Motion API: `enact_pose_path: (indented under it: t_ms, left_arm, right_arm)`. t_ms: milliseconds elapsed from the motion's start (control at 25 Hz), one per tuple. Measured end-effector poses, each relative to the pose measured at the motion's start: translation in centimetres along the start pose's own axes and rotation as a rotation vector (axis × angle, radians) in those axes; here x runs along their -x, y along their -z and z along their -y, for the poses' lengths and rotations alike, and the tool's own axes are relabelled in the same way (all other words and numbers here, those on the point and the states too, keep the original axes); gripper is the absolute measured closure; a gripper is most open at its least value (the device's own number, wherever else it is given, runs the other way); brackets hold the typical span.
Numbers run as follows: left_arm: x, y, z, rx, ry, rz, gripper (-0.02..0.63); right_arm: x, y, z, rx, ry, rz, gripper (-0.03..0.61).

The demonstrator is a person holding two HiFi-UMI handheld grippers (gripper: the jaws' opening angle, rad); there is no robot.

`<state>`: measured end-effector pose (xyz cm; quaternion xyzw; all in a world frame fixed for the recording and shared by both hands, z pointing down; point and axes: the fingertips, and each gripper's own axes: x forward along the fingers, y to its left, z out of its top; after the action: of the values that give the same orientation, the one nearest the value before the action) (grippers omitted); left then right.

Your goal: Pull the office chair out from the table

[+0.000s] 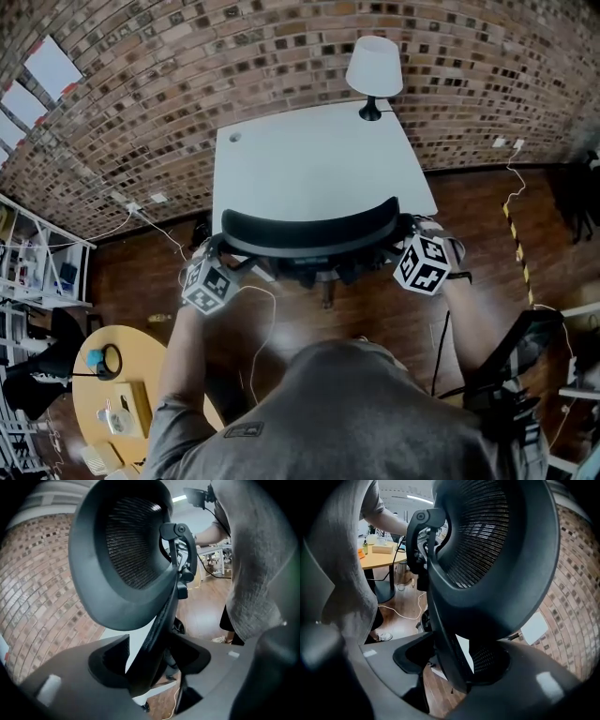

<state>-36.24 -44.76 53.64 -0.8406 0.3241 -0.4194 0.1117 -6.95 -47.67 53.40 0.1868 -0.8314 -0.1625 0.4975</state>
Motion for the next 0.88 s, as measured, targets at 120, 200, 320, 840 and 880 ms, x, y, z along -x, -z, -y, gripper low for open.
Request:
enact_pose_path:
  t_ms: [120, 200, 320, 840, 880]
  left_arm:
    - [0.1, -0.2, 0.0, -0.024, 0.011, 0.006, 0.36]
    - [0.2, -0.3, 0.1, -0.032, 0.015, 0.01, 0.368]
    - [0.4, -0.1, 0.3, -0.041, 0.022, 0.005, 0.374]
    - [1.1, -0.6, 1.4, -0.023, 0.022, 0.019, 0.407]
    - [1.2, -0.7, 1.6, -0.023, 0.025, 0.021, 0.407]
  right_arm:
    - [0.0, 0.1, 0.1, 0.007, -0.004, -0.009, 0.33]
    - [0.1, 0.2, 0.1, 0.006, -0.008, -0.017, 0.334]
    - [0.1, 0.1, -0.2, 0.002, -0.012, -0.025, 0.339]
    - [0.7, 0.6, -1.0, -0.027, -0.01, -0.061, 0.35]
    - [1.0, 0.6, -1.1, -0.028, -0.011, -0.063, 0.35]
